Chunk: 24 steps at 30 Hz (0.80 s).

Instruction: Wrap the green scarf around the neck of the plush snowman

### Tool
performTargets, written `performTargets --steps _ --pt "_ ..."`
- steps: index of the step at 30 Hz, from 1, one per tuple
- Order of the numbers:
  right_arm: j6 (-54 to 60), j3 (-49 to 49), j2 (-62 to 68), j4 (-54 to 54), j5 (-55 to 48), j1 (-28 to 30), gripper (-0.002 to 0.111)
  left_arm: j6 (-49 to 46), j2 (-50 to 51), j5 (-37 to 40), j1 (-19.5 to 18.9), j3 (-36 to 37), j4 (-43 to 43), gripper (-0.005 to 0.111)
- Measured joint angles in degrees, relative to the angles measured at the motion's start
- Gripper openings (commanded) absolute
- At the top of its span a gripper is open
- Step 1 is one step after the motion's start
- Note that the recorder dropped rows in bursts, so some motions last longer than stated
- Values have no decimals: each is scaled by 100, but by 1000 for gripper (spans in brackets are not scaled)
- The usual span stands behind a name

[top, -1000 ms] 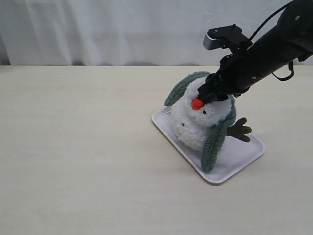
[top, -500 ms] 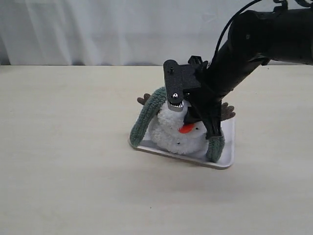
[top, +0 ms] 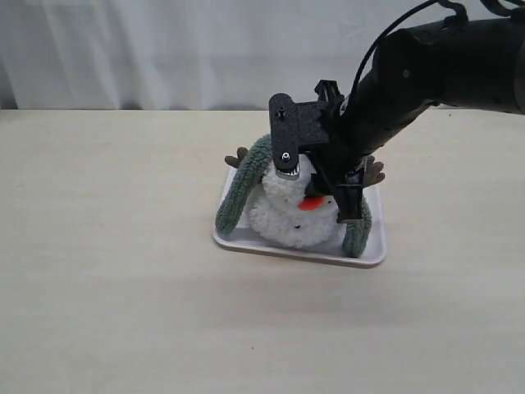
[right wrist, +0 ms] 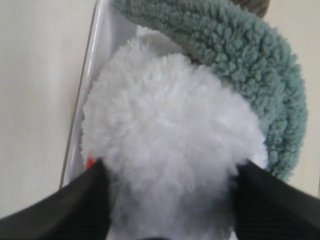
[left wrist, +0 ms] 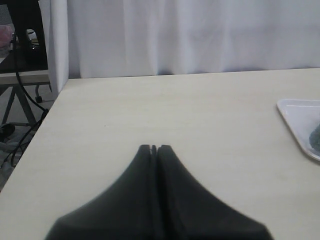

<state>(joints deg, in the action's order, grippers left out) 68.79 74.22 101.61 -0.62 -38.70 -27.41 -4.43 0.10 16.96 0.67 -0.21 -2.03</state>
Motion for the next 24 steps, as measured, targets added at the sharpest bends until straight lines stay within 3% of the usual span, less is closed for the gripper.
performTargets --steps 4,19,22,24 --pt "-208 0 0 95 35 0 77 0 0 0 0 0 0 0" --pt "-1067 -9 -700 111 39 0 77 0 0 0 0 0 0 0" --pt "-1523 -9 -909 111 39 0 70 0 0 0 0 0 0 0" --pt "-1920 -9 -1032 94 39 0 57 0 0 0 0 0 0 0"
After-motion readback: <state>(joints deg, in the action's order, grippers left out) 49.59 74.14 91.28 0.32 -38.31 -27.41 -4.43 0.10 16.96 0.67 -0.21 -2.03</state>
